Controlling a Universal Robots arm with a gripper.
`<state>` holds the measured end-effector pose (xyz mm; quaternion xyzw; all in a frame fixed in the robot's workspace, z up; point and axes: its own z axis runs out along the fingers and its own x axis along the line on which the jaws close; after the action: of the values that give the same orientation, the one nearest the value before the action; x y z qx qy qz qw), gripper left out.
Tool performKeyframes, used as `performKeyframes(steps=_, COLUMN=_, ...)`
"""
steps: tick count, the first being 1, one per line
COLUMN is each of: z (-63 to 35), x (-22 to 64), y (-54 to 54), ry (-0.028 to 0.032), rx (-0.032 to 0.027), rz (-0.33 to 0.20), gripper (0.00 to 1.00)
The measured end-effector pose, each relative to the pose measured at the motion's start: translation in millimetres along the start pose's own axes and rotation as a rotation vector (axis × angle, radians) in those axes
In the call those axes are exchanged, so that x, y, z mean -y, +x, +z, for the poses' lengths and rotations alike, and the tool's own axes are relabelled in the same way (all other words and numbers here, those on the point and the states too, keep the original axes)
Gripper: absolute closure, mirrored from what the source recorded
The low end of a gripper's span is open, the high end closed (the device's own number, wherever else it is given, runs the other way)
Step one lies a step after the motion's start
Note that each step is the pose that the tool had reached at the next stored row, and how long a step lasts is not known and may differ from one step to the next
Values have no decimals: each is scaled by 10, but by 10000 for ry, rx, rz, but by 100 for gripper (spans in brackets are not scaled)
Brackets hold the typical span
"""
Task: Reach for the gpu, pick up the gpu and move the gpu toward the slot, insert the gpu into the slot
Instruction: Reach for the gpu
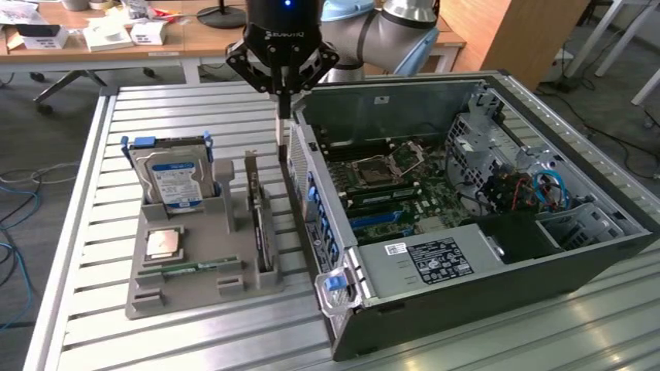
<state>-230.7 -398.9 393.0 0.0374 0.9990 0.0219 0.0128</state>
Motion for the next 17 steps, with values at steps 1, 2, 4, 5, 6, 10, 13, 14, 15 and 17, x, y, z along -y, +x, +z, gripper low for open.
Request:
performKeyframes(steps=1, z=-1, x=2, y=24, ry=1, rx=0, rz=0, gripper=87)
performKeyframes(steps=2, z=-1, x=5, y=48, ry=1, rx=1, rz=1, gripper=87)
performKeyframes(steps=4, z=-1, x=11, y=82, ry=3, rx=0, rz=1, gripper=87)
performKeyframes(steps=5, z=-1, x=15, y=94, ry=3, rx=0, rz=1, gripper=87)
performKeyframes(steps=6, z=-2, x=22, y=105, ry=4, rx=0, rz=0, gripper=87)
performKeyframes(steps=10, z=-4, x=82, y=148, ry=5, rx=0, rz=0, gripper=87)
performKeyframes(steps=13, z=-6, x=139, y=175, ry=11, rx=1, rz=0, gripper=87)
performKeyframes(steps=14, z=-6, x=160, y=186, ry=15, rx=1, rz=0, gripper=87)
performKeyframes(steps=15, z=-7, x=182, y=195, ry=19, rx=1, rz=0, gripper=87)
performKeyframes(steps=17, z=-9, x=227, y=212, ry=26, rx=2, rz=0, gripper=87)
